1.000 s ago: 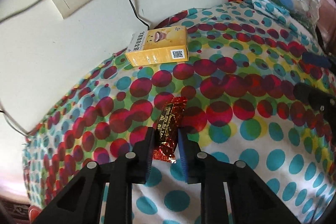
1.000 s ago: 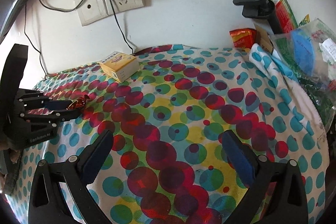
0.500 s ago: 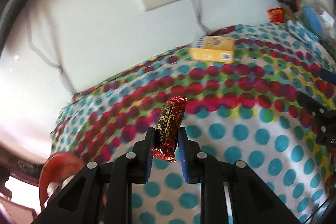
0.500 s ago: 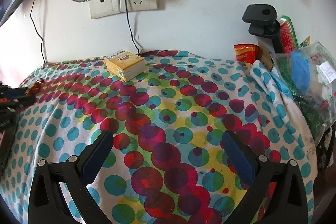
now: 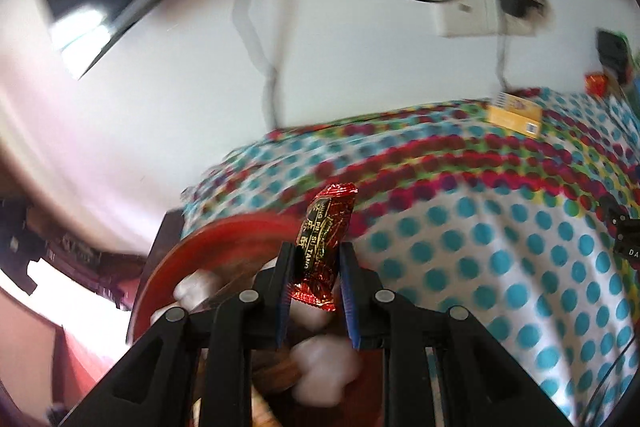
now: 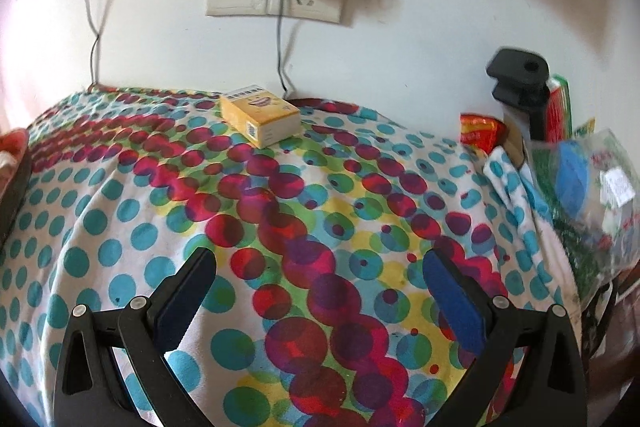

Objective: Organize objects
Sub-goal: 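Carry the red candy into the red tray and open the left gripper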

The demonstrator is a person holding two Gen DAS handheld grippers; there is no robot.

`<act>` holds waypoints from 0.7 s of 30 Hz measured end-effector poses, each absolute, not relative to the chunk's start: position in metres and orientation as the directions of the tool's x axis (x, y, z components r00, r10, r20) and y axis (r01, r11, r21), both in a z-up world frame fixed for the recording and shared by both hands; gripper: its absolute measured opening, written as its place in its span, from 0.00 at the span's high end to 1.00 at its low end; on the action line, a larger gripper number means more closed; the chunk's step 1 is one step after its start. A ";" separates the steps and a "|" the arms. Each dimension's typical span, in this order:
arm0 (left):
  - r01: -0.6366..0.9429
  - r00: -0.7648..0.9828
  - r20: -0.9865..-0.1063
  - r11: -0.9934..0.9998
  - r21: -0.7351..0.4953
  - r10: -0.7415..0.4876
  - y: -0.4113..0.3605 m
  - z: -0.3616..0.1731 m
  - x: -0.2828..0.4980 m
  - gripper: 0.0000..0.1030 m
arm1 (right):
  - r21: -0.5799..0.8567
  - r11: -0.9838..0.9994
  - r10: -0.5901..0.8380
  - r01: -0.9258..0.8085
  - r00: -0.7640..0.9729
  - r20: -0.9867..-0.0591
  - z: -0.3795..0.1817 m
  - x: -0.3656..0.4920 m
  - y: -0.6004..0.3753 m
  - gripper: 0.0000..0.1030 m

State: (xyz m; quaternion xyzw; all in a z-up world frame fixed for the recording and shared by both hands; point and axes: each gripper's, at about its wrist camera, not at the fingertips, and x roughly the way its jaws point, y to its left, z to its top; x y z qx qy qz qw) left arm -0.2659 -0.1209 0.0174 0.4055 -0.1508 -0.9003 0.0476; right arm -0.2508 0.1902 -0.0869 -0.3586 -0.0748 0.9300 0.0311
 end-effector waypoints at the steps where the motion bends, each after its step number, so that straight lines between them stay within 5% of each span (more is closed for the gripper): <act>1: -0.020 -0.665 -0.715 -0.952 0.305 -0.215 -0.132 0.019 -0.260 0.78 | -0.175 -0.985 0.115 0.002 -0.746 -0.656 -0.087 -0.250 0.187 0.00; 9: 0.174 -0.599 -0.746 -0.957 0.233 -0.291 -0.255 0.008 -0.196 0.78 | -0.252 -0.965 0.124 0.073 -0.720 -0.682 -0.096 -0.255 0.168 0.00; 17: 0.217 -0.591 -0.759 -0.960 0.175 -0.272 -0.293 -0.019 -0.157 0.78 | -0.222 -0.963 0.055 0.152 -0.696 -0.715 -0.102 -0.258 0.162 0.01; 21: 0.206 -0.594 -0.769 -0.969 0.137 -0.236 -0.297 -0.028 -0.156 0.78 | -0.250 -0.954 0.039 0.167 -0.755 -0.654 -0.091 -0.262 0.159 0.00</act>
